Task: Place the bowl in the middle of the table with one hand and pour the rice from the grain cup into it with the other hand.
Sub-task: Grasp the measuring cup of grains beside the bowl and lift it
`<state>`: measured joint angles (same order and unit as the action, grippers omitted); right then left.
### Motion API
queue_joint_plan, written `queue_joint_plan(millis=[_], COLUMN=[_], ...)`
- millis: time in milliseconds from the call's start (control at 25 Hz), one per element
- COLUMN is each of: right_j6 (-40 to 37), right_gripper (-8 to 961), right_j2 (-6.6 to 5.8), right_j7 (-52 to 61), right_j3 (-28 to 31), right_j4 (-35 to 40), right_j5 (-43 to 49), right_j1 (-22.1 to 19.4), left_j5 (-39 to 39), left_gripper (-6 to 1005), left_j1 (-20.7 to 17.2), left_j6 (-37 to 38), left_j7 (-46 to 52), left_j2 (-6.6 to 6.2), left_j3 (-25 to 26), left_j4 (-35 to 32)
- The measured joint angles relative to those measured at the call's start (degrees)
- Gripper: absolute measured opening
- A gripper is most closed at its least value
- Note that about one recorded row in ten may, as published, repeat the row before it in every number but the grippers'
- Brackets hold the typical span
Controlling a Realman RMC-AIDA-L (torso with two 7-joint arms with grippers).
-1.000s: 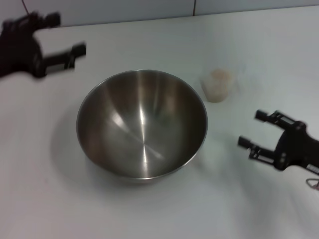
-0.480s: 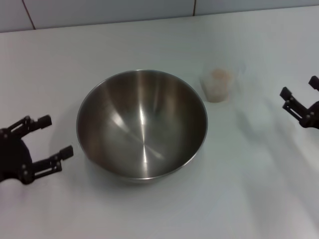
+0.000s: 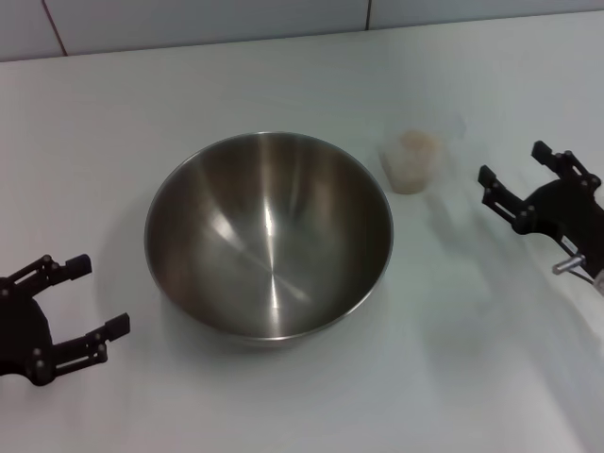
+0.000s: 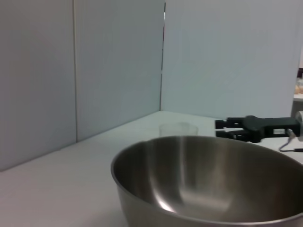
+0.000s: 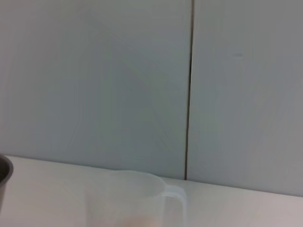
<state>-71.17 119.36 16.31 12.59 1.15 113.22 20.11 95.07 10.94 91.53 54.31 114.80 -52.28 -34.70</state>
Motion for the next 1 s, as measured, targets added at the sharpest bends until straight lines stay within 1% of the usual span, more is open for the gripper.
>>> queue_joint_plan(millis=[400, 600, 840, 1000], right_j6=[7.67, 8.61, 10.86, 11.67], right_gripper=[810, 809, 810, 810], right_j2=[0.00, 0.00, 0.00, -0.01], right_j7=[-0.09, -0.12, -0.14, -0.14], right_j3=[1.96, 1.96, 2.02, 2.01], right_j4=[-0.53, -0.54, -0.59, -0.62], right_j5=[-0.11, -0.11, -0.11, -0.11], right_j1=[4.88, 6.10, 7.50, 7.99], left_j5=[0.12, 0.48, 2.93, 3.05], left_gripper=[866, 866, 866, 866], left_j1=[-0.05, 0.03, 0.71, 0.87], left_j6=[0.11, 0.13, -0.01, 0.09], left_j7=[0.00, 0.00, 0.92, 1.00], left_j2=[0.03, 0.18, 0.64, 0.69], left_j3=[-0.44, -0.45, -0.06, 0.01], left_j4=[0.39, 0.49, 0.51, 0.51])
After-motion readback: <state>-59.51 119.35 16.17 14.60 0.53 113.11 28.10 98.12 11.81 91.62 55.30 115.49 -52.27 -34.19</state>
